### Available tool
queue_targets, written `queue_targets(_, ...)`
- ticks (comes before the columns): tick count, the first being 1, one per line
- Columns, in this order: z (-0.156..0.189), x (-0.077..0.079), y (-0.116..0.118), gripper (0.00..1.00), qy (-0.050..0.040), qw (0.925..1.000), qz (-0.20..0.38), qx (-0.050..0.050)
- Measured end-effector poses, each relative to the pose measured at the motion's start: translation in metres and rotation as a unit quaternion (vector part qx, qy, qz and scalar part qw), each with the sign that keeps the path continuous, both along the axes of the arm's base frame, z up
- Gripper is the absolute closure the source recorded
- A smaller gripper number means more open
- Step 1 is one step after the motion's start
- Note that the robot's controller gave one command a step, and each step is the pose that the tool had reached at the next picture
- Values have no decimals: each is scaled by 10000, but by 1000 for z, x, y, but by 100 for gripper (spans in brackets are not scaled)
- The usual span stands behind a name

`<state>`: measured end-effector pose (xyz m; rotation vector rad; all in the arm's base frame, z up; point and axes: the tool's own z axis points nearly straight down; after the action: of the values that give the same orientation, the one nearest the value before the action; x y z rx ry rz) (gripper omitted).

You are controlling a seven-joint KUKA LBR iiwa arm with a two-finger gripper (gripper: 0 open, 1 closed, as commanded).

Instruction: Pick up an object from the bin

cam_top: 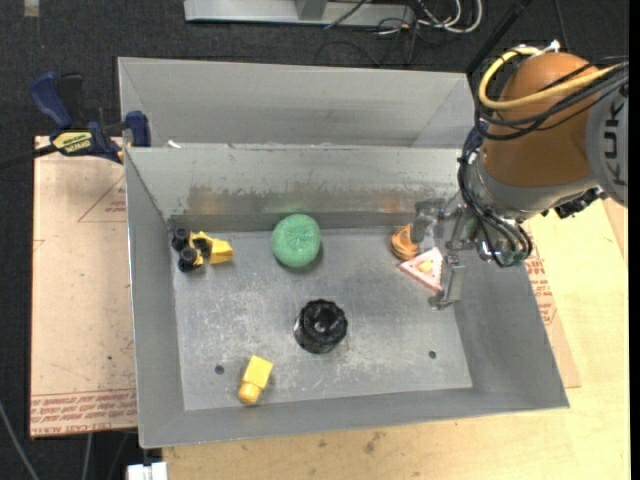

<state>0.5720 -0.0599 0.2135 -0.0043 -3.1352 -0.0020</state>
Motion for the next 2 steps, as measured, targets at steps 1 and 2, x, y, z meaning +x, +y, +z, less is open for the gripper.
queue_targets(1, 5, 2, 0, 0, -42, 10000, 9, -5)
queue_targets(2, -45, 5, 13, 0, -76, 9999, -150, -7)
